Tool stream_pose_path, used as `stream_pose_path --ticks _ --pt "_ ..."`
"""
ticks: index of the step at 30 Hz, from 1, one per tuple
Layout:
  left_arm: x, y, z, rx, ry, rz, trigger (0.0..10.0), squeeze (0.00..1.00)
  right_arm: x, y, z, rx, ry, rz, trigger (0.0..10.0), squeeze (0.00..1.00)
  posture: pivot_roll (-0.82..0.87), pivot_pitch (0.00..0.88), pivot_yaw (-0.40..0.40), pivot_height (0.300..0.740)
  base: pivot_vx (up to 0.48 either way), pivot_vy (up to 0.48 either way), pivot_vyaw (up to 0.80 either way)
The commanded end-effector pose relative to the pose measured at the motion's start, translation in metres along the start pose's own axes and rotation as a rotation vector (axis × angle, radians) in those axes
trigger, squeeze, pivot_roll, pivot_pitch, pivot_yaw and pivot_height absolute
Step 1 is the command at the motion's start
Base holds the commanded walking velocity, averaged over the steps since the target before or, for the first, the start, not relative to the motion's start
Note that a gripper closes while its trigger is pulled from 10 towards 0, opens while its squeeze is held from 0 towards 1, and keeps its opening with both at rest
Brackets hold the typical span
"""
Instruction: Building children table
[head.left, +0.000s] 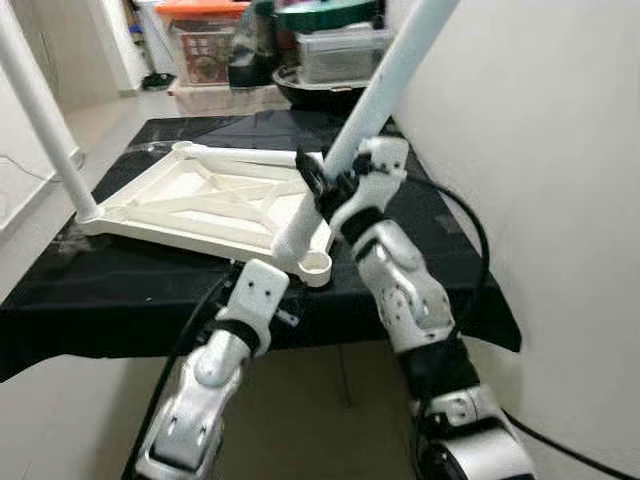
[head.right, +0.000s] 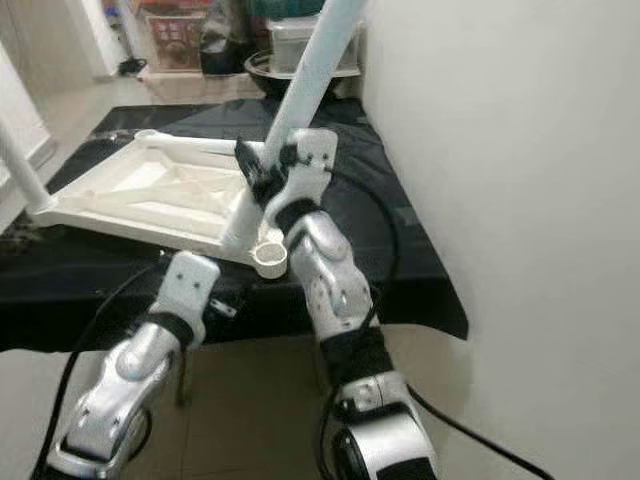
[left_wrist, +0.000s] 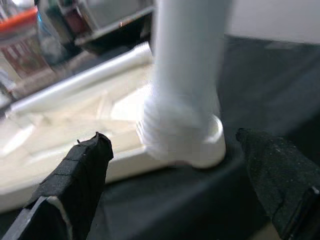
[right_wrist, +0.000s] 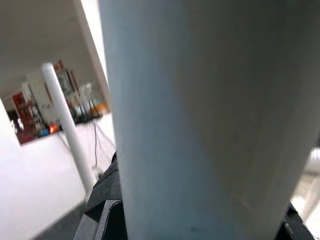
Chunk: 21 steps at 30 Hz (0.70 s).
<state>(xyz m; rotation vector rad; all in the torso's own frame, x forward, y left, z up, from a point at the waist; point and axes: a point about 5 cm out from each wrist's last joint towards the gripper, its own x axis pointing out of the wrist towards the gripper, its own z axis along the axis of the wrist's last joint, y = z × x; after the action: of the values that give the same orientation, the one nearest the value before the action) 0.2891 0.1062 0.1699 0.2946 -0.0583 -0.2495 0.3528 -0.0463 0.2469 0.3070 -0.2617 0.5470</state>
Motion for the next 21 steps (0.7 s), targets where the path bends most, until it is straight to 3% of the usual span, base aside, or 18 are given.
stream_pose_path --ticks 1,21 --pt "0.003 -0.001 -0.003 0.012 0.007 0.000 10.0 0.00 -0.001 0.003 0.004 -0.011 0.000 0.019 10.0 0.00 -0.04 0.000 0.034 0.740 0.000 0.000 0.00" --pt "0.019 -0.009 -0.013 0.006 0.017 -0.040 10.0 0.00 -0.014 0.013 0.006 0.039 0.048 0.080 10.0 0.00 -0.06 0.003 0.028 0.740 0.000 0.000 0.00"
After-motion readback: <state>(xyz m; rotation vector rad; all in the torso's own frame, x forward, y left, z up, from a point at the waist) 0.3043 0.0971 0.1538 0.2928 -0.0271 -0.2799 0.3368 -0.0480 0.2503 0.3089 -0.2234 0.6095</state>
